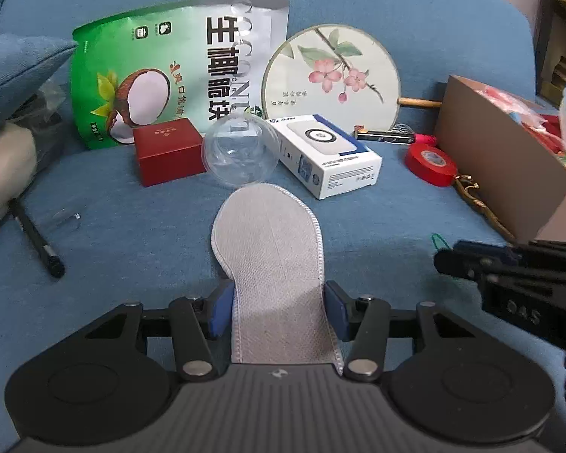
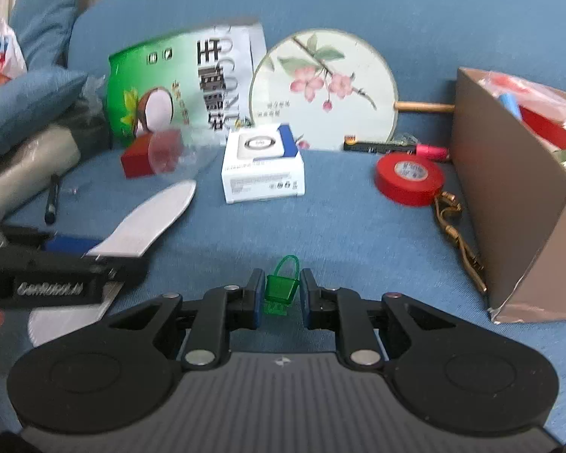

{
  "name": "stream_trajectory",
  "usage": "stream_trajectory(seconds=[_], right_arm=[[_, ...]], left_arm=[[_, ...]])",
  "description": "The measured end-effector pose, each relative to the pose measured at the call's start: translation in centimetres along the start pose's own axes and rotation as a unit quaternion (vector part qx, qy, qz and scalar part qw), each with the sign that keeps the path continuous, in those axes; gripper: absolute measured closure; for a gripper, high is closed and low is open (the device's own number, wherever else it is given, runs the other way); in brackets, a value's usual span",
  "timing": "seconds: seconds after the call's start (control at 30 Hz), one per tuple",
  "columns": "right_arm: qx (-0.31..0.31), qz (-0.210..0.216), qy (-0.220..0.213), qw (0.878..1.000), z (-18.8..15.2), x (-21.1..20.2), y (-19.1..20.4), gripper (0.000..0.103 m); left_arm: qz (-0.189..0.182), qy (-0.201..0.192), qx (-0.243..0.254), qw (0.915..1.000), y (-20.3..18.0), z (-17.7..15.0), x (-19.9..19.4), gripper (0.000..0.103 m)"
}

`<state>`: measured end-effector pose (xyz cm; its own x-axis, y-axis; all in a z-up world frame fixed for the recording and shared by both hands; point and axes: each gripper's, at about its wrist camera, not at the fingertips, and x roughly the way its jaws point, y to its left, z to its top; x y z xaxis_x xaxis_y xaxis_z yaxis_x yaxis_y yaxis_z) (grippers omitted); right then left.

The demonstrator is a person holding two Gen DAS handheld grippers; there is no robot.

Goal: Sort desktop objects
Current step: 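Carry the insole and tag into the cardboard box and open both grippers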

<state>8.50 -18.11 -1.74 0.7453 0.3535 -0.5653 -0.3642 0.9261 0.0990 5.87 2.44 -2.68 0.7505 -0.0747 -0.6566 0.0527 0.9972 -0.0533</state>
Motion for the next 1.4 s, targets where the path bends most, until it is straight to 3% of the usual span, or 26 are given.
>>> stream_trajectory(seconds=[0.43,0.73,0.97,1.13,1.4], right_arm=[[0.029,-0.009,-0.09,0.996,2.1,-4.4,-1.8,0.086],[0.049,-0.039,-0.159,0.985,3.7,-8.6,-4.1,0.086],[0.087,-0.137,-0.248,0.955,6.1,-13.9,-9.1,0.086],[0.114,-0.238,-0.242,0.934,6.9,-14.3,-14.2,0.085],[0.124,-0.297,-0.215,0.922,8.2,-10.5,-20.8,0.085]], left_arm=[[-0.067,-0.082,0.011,0.9943,-3.5,4.4,-6.2,0.049],[-0.106,-0.129,0.029,0.9856,-7.3,8.8,-6.7,0.049],[-0.175,-0.142,0.045,0.9732,-13.6,13.8,-3.5,0.049],[-0.206,-0.149,0.072,0.9644,-19.0,17.3,-0.2,0.049],[-0.241,-0.132,0.116,0.9544,-25.6,19.5,5.0,0.048]])
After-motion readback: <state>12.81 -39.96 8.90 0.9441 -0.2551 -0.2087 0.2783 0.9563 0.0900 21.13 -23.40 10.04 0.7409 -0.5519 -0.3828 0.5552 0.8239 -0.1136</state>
